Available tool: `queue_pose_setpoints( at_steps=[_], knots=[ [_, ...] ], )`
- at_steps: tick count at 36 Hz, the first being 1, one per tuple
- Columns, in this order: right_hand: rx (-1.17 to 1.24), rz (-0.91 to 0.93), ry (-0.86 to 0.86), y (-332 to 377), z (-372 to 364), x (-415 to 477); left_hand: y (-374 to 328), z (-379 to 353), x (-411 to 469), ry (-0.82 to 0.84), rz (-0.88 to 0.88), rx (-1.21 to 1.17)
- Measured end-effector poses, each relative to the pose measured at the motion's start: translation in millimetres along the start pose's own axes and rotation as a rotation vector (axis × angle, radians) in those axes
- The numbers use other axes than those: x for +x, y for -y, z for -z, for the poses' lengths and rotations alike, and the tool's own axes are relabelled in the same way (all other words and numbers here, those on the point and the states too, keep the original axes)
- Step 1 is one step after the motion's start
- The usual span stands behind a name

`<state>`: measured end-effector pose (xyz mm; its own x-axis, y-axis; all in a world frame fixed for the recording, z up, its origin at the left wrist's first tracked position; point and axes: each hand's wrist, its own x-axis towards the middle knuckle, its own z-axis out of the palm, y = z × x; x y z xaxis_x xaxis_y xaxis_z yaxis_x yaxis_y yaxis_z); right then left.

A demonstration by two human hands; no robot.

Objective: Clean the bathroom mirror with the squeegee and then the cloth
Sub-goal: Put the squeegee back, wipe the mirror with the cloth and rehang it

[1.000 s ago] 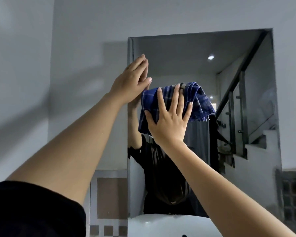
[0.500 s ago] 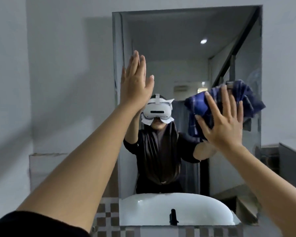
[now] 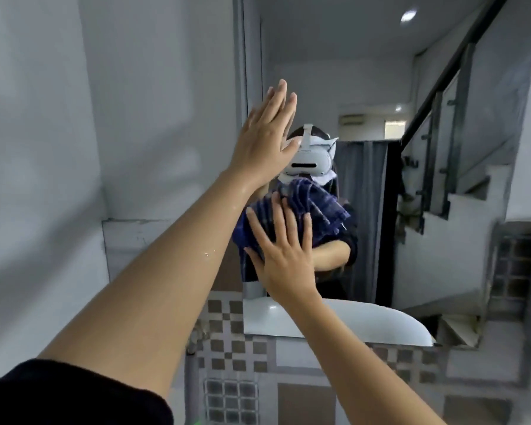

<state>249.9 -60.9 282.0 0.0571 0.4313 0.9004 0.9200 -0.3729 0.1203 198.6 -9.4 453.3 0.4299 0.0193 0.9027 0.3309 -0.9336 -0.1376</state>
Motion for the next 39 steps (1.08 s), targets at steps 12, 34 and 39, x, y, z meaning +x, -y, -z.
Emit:
queue_pose_setpoints(
  at_steps=[12, 34, 39],
  knots=[
    [-0.215, -0.011, 0.087, -151.8, 36.9, -87.1, -26.5, -44.9, -64.8, -0.065, 0.117, -0.084],
    [0.431, -0.87, -0.137, 28.5, -49.1, -126.4, -4.1, -48.5, -214.3, 0.056, 0.034, -0.321],
    [0.399, -0.745, -0.107, 76.5, -62.4, -105.8, 8.5, -39.3, -249.8, 0.063, 0.255, -0.426]
  ],
)
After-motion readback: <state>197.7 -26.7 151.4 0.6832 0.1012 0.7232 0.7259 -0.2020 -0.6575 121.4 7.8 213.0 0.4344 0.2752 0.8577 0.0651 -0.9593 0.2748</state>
